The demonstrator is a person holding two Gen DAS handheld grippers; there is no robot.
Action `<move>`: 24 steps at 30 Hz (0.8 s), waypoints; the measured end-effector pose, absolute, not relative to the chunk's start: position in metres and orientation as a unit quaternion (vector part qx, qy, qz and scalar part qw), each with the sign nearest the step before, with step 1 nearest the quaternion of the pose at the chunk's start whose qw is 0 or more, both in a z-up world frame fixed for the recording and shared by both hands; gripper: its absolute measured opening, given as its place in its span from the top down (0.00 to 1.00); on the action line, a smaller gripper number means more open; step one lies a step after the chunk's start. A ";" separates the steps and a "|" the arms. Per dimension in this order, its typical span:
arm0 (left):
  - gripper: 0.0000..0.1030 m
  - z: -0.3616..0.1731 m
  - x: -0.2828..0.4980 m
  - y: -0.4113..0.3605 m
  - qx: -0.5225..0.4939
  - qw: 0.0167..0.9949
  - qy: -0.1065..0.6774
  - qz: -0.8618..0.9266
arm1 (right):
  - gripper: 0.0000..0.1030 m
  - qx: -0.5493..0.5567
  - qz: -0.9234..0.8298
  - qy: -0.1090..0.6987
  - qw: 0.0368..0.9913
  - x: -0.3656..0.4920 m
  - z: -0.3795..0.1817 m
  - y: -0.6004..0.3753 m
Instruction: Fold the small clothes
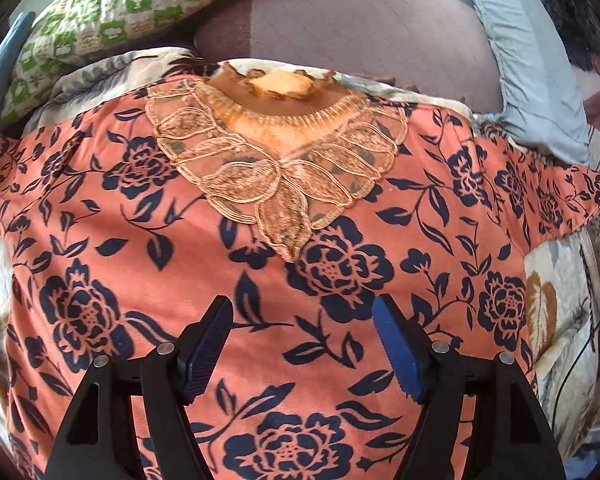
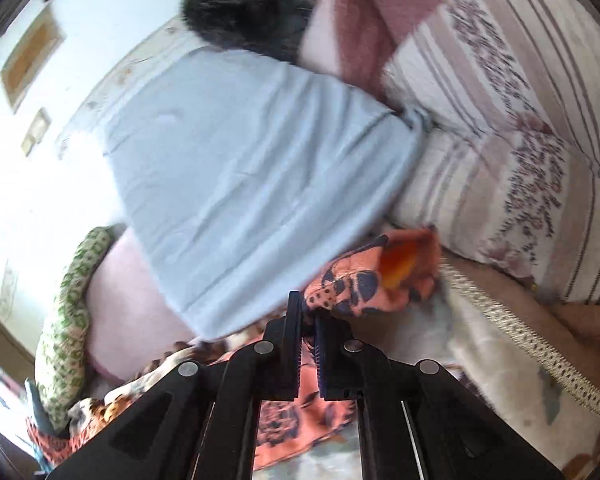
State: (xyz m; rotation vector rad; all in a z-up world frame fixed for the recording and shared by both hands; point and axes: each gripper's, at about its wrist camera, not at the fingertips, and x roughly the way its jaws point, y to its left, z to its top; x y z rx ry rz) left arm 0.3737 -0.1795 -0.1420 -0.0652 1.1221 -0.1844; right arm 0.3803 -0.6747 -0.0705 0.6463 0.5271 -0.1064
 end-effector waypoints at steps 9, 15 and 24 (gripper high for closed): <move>0.31 -0.103 0.347 -0.073 -0.093 0.856 0.507 -0.047 | 0.95 0.283 0.178 0.276 0.901 0.404 -0.018 -0.426; 0.31 -0.073 0.293 0.011 -0.126 0.862 0.490 -0.008 | 0.95 0.257 0.292 0.348 0.853 0.404 -0.039 -0.217; 0.31 -0.077 0.264 0.085 -0.175 0.853 0.490 0.033 | 0.78 0.186 0.304 0.475 0.804 0.389 -0.098 -0.077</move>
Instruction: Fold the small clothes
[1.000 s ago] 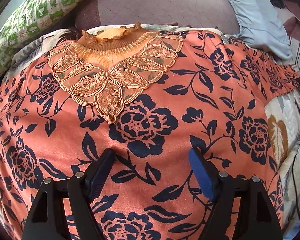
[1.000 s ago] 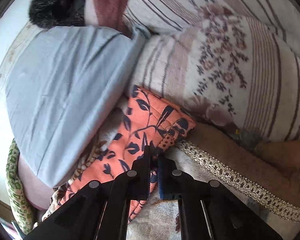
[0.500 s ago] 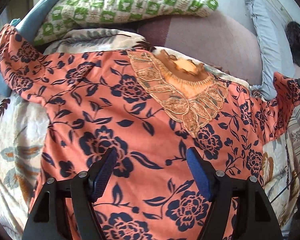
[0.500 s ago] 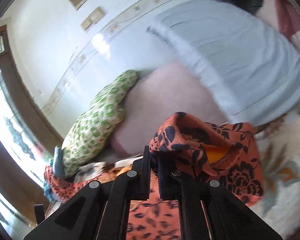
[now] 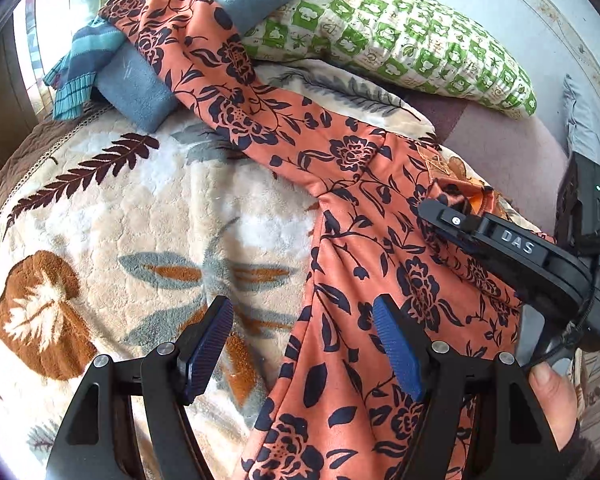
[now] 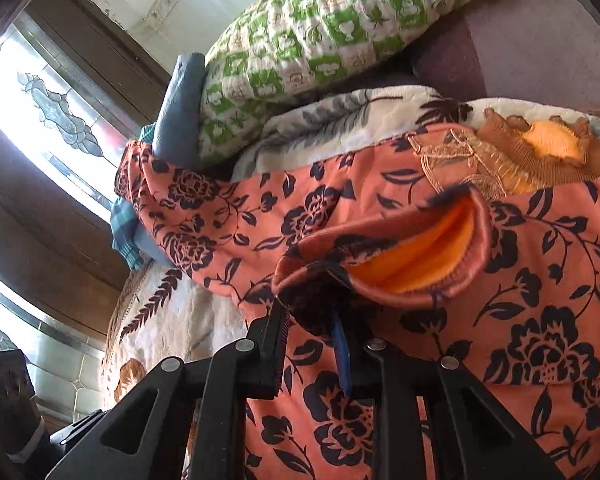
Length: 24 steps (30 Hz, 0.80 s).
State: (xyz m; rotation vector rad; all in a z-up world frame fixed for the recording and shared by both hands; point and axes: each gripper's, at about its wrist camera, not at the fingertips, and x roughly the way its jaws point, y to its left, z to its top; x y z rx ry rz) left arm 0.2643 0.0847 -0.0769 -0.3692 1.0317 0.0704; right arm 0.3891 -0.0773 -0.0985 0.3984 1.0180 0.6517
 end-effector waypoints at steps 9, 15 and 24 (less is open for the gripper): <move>0.31 -0.104 0.332 0.036 -0.220 0.826 0.518 -0.012 | 0.57 0.353 0.152 0.421 0.822 0.343 -0.107 -0.303; 0.31 -0.112 0.353 0.002 -0.239 0.814 0.528 -0.030 | 0.57 0.495 0.087 0.421 0.756 0.313 -0.166 -0.407; 0.32 -0.119 0.383 -0.074 -0.087 0.837 0.538 -0.048 | 0.57 0.543 0.078 0.412 0.727 0.337 -0.198 -0.410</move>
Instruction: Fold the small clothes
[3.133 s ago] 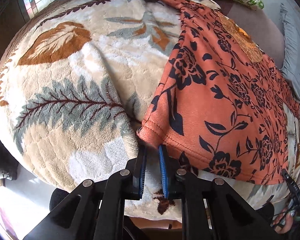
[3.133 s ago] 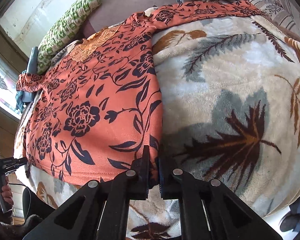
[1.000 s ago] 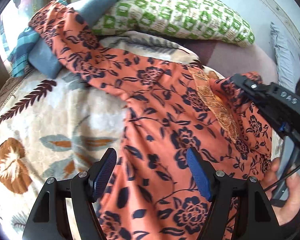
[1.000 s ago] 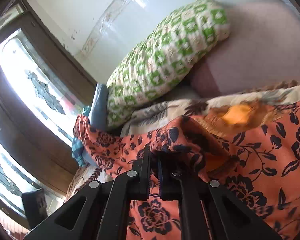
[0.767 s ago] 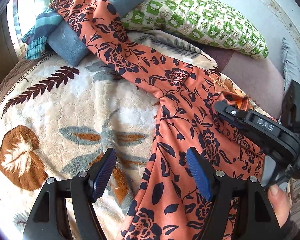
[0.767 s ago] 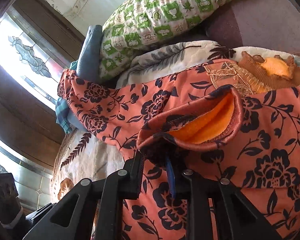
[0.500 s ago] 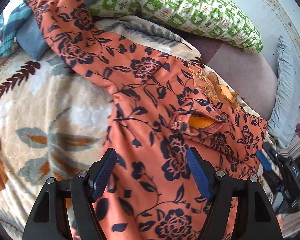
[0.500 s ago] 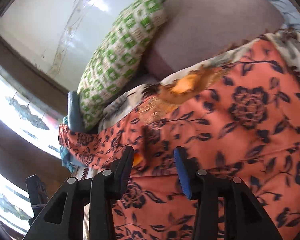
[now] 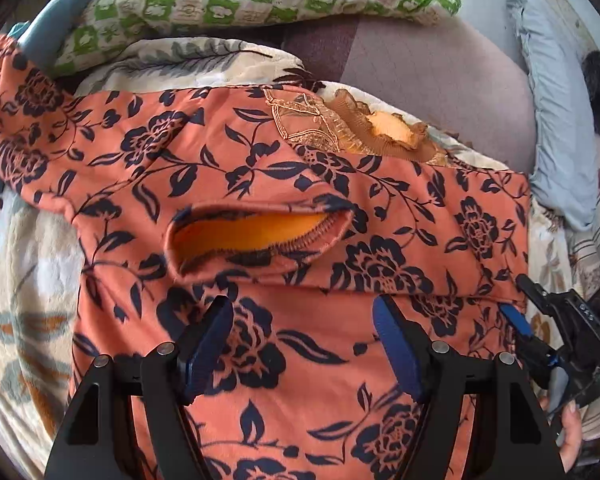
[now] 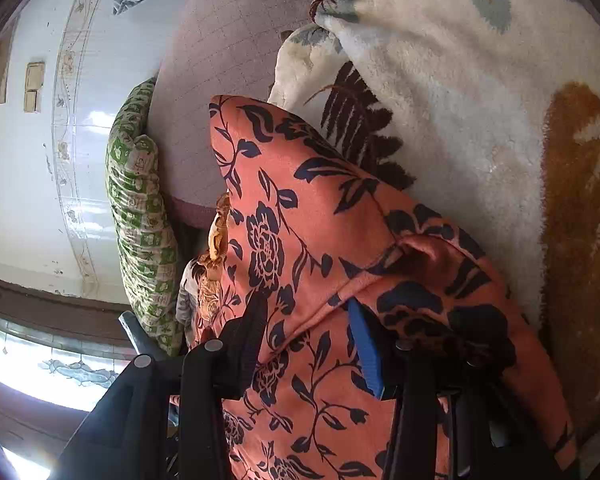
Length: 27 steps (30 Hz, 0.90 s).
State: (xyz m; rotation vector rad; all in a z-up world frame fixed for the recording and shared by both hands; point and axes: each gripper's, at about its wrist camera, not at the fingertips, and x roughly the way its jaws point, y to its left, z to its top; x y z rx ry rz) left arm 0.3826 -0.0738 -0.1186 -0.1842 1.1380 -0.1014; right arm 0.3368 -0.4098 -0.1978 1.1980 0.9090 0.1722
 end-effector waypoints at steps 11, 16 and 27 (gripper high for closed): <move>0.53 -0.097 0.443 0.053 -0.264 0.814 0.508 0.101 | 0.88 0.514 0.064 0.401 0.755 0.349 -0.189 -0.436; 0.46 -0.123 0.402 0.044 -0.299 0.794 0.529 0.015 | 0.62 0.542 0.063 0.379 0.747 0.340 -0.197 -0.434; 0.46 -0.159 0.411 -0.029 -0.107 0.825 0.553 0.034 | 0.95 0.516 0.026 0.411 0.751 0.338 -0.215 -0.451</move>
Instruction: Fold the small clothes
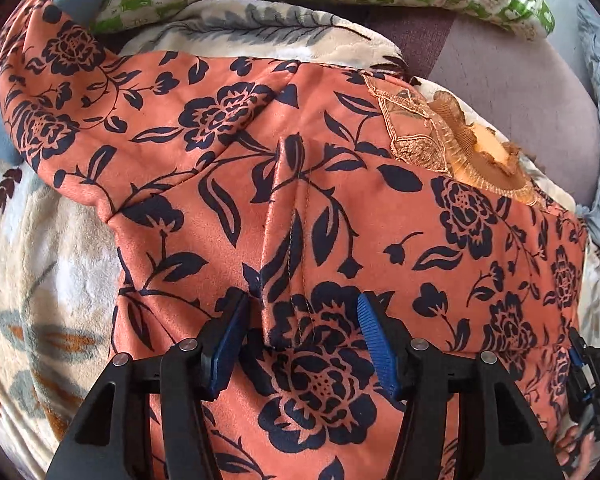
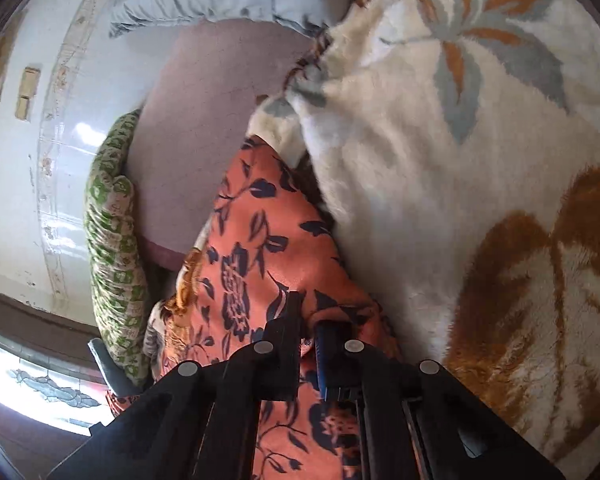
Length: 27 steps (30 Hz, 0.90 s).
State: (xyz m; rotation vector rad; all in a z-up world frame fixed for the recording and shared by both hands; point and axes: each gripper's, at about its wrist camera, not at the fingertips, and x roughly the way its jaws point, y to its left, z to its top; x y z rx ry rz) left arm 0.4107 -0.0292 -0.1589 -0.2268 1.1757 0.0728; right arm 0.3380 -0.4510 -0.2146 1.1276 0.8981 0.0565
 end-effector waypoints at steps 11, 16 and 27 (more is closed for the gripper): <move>0.42 -0.127 0.389 -0.043 -0.110 0.851 0.514 0.011 | 0.80 0.485 0.058 0.342 0.803 0.319 -0.165 -0.448; 0.35 -0.157 0.393 -0.046 -0.092 0.845 0.527 0.020 | 0.80 0.450 0.039 0.412 0.791 0.339 -0.208 -0.431; 0.29 -0.151 0.390 -0.061 -0.059 0.841 0.537 0.005 | 0.78 0.332 0.000 0.444 0.832 0.343 -0.176 -0.407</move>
